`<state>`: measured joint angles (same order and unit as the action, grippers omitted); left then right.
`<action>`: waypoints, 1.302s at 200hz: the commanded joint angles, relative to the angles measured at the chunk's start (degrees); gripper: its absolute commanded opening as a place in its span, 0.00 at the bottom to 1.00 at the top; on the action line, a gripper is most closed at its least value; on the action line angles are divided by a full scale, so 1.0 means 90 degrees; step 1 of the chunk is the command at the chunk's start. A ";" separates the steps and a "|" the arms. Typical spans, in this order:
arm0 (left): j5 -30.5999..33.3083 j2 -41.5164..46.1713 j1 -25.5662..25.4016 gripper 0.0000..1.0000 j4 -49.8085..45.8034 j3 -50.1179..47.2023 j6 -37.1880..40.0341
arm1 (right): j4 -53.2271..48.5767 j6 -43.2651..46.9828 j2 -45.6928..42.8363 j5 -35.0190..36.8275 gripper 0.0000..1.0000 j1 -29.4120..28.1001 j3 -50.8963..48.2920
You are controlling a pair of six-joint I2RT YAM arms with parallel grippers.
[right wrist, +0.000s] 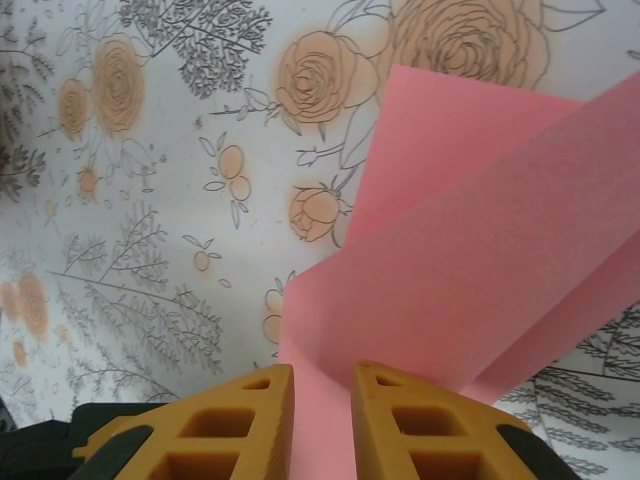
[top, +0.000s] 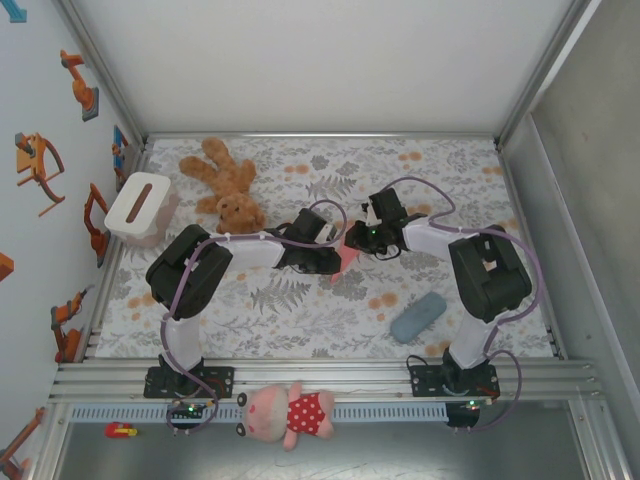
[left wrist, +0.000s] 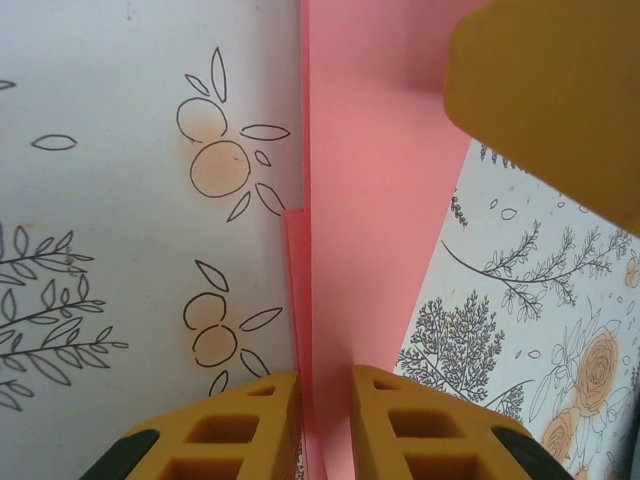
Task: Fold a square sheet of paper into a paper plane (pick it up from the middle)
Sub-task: Fold the wing for the fifth time at the center of the table.
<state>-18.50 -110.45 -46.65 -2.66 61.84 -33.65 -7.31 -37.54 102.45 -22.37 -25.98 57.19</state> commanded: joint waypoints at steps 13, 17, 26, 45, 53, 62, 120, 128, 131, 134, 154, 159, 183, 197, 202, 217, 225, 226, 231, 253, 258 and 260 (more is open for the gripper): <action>0.0118 -0.0344 -0.0002 0.19 -0.0252 0.0007 0.0105 | -0.0269 -0.0056 0.0188 0.0388 0.21 0.0021 0.0170; 0.0113 -0.0344 -0.0003 0.19 -0.0253 0.0013 0.0101 | -0.0279 -0.0057 0.0205 0.0395 0.21 0.0022 0.0179; 0.0113 -0.0345 -0.0002 0.19 -0.0261 0.0013 0.0096 | -0.0283 -0.0057 0.0225 0.0420 0.21 0.0025 0.0185; 0.0129 -0.0344 -0.0002 0.18 -0.0265 0.0013 0.0096 | -0.0286 -0.0074 0.0247 0.0455 0.20 0.0023 0.0182; 0.0125 -0.0345 -0.0002 0.18 -0.0271 0.0008 0.0096 | -0.0287 -0.0081 0.0257 0.0473 0.20 0.0021 0.0188; 0.0137 -0.0341 -0.0002 0.18 -0.0268 0.0022 0.0096 | -0.0298 -0.0091 0.0267 0.0483 0.20 0.0030 0.0172; 0.0170 -0.0381 0.0005 0.17 -0.0316 0.0035 0.0067 | -0.0296 -0.0113 0.0346 0.0523 0.18 0.0049 0.0131; 0.0172 -0.0379 0.0008 0.17 -0.0315 0.0039 0.0061 | -0.0295 -0.0115 0.0363 0.0523 0.18 0.0051 0.0136; 0.0164 -0.0376 0.0007 0.17 -0.0312 0.0047 0.0066 | -0.0295 -0.0111 0.0373 0.0515 0.18 0.0049 0.0136; 0.0173 -0.0381 0.0000 0.17 -0.0319 0.0044 0.0067 | -0.0299 -0.0108 0.0382 0.0518 0.18 0.0051 0.0143; 0.0209 -0.0369 0.0008 0.16 -0.0351 0.0067 0.0062 | -0.0353 -0.0122 0.0456 0.0531 0.17 0.0057 0.0140; 0.0216 -0.0357 0.0017 0.16 -0.0368 0.0063 0.0067 | -0.0379 -0.0126 0.0489 0.0546 0.17 0.0059 0.0151; 0.0272 -0.0203 0.0029 0.16 -0.0492 0.0139 0.0057 | -0.0542 -0.0121 0.0607 0.0615 0.16 0.0056 0.0156; 0.0401 0.0030 0.0035 0.16 -0.0590 0.0164 -0.0019 | -0.0624 -0.0134 0.0646 0.0657 0.16 0.0059 0.0128; 0.0471 0.0150 0.0037 0.17 -0.0642 0.0171 -0.0053 | -0.0645 -0.0136 0.0647 0.0682 0.15 0.0064 0.0123; 0.0738 0.0521 0.0037 0.19 -0.0777 0.0177 -0.0154 | -0.0711 -0.0144 0.0647 0.0736 0.15 0.0082 0.0117; 0.0904 0.0710 0.0036 0.22 -0.0863 0.0178 -0.0195 | -0.0738 -0.0154 0.0638 0.0747 0.15 0.0087 0.0103; 0.0918 0.0720 0.0032 0.22 -0.0875 0.0169 -0.0201 | -0.0734 -0.0155 0.0638 0.0747 0.15 0.0090 0.0107; 0.1011 0.0844 0.0033 0.23 -0.0909 0.0169 -0.0229 | -0.0756 -0.0165 0.0638 0.0756 0.15 0.0092 0.0114; 0.1048 0.1155 0.0032 0.25 -0.0865 0.0095 -0.0366 | -0.0789 -0.0175 0.0641 0.0767 0.15 0.0095 0.0120; 0.0939 0.1189 0.0035 0.24 -0.0784 0.0073 -0.0396 | -0.0789 -0.0181 0.0639 0.0767 0.14 0.0098 0.0120; 0.0885 0.1198 0.0037 0.24 -0.0746 0.0072 -0.0413 | -0.0792 -0.0184 0.0638 0.0767 0.14 0.0094 0.0120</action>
<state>-11.35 -103.55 -46.39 -8.78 62.78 -35.44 -9.85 -38.17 105.78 -18.79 -25.65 58.15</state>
